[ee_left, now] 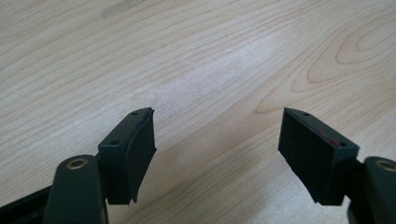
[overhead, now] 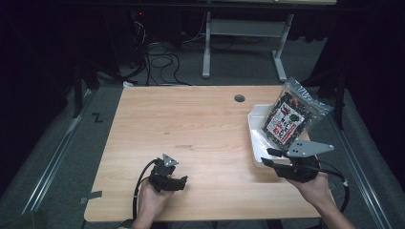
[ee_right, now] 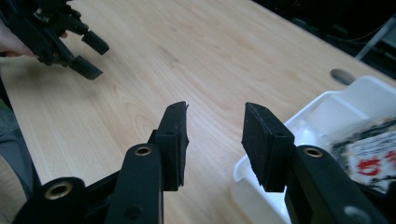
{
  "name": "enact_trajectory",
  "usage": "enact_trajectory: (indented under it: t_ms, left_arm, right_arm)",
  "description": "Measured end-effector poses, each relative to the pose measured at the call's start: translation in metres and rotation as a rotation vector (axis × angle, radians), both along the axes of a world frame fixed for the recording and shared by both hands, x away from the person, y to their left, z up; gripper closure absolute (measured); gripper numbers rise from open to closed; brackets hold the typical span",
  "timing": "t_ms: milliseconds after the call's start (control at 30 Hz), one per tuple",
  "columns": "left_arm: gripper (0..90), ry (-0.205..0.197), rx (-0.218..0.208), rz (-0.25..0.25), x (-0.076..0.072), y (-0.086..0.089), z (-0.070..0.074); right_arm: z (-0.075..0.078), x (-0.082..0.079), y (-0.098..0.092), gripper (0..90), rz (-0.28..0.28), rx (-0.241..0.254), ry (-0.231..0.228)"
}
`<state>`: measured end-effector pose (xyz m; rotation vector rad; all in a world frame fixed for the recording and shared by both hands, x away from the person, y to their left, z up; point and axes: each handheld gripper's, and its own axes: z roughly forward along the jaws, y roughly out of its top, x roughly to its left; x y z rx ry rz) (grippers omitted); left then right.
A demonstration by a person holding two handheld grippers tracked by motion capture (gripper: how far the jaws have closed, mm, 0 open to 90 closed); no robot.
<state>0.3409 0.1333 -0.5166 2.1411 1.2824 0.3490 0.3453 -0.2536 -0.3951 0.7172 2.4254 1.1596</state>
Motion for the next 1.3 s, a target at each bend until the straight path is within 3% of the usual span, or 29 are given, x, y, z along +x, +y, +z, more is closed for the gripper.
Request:
enact_trajectory:
  t_ms: [67,300,467,800,1300]
  left_arm:
    - [27.6,-0.002,-0.002,0.0,0.0,0.0,0.0]
    - [27.6,-0.008,-0.006,-0.012,0.0,0.0,0.001]
    - [27.6,-0.011,-0.008,-0.014,-0.001,0.0,0.001]
    - [27.6,-0.015,-0.008,-0.024,-0.001,-0.001,0.001]
    - [27.6,-0.023,-0.009,-0.036,-0.002,-0.003,0.002]
  right_arm:
    - [-0.008,0.0,0.003,60.8,0.006,0.013,0.017]
    - [-0.037,-0.006,0.027,60.7,0.037,-0.035,0.026]
    - [-0.054,-0.001,0.029,60.7,0.027,0.023,0.063]
    - [-0.07,0.002,0.037,60.2,0.02,0.021,0.078]
    - [-0.093,0.023,0.048,59.6,0.009,-0.017,0.134]
